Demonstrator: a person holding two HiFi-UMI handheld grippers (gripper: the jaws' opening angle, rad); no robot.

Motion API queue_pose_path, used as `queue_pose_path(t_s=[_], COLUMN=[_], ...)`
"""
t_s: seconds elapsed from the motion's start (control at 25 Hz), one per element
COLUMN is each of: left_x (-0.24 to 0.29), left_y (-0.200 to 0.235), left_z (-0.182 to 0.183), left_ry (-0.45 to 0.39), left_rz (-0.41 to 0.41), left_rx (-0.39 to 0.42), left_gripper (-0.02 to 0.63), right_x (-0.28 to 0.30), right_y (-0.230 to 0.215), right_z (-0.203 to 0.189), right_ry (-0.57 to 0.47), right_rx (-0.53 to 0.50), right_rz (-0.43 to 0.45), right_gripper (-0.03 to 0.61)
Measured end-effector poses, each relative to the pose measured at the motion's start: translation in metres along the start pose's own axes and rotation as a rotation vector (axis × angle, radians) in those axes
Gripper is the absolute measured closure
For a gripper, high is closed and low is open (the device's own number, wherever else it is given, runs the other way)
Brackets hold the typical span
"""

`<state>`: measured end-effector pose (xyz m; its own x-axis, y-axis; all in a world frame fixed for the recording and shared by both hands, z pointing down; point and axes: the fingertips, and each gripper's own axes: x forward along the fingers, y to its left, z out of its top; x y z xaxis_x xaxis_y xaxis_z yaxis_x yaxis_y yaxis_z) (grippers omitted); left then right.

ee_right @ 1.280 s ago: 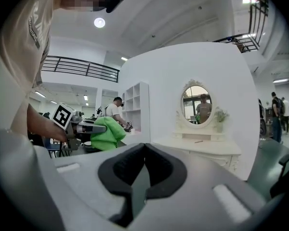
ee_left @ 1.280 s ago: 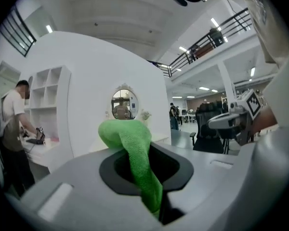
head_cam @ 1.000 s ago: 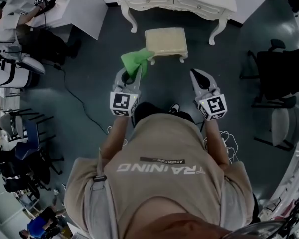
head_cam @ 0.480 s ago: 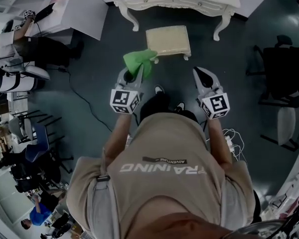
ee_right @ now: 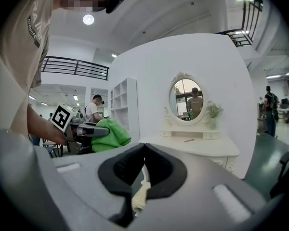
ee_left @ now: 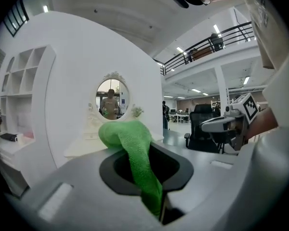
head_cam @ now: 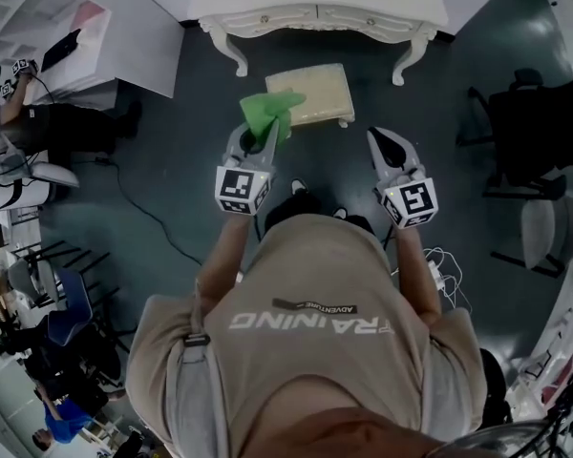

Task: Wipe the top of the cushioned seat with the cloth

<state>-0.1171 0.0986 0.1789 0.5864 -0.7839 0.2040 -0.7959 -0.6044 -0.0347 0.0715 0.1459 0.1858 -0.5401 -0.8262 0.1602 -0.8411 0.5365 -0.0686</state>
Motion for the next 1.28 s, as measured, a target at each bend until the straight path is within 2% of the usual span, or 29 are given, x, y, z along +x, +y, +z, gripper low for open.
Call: queue_pose_path(t_s=[0.4,0.64,0.92,1.28], left_x=[0.013,0.021,0.043,0.078], left_y=[0.088,0.117,0.134,0.146], left_z=[-0.019,-0.021,-0.034,-0.022], left_ry=[-0.005,-0.022,0.013,0.041], left_rz=[-0.055,-0.05,-0.008,0.118], left_rx=[-0.044,-0.075,-0.106,-0.136], left_gripper=[0.566,0.566,0.566,0.566], right_x=[0.087,0.109,0.138,0.181], right_y=[0.026,0.027,0.004,-0.049], right_z=[0.015,0.016,0.012,0.018], right_ry=[0.028,0.061,0.075,0.05], right_rx=[-0.027,-0.036,-0.025,-0.032], right_rz=[-0.03,-0.044,-0.008,0.11], right_gripper=[0.577,0.577,0.577,0.577])
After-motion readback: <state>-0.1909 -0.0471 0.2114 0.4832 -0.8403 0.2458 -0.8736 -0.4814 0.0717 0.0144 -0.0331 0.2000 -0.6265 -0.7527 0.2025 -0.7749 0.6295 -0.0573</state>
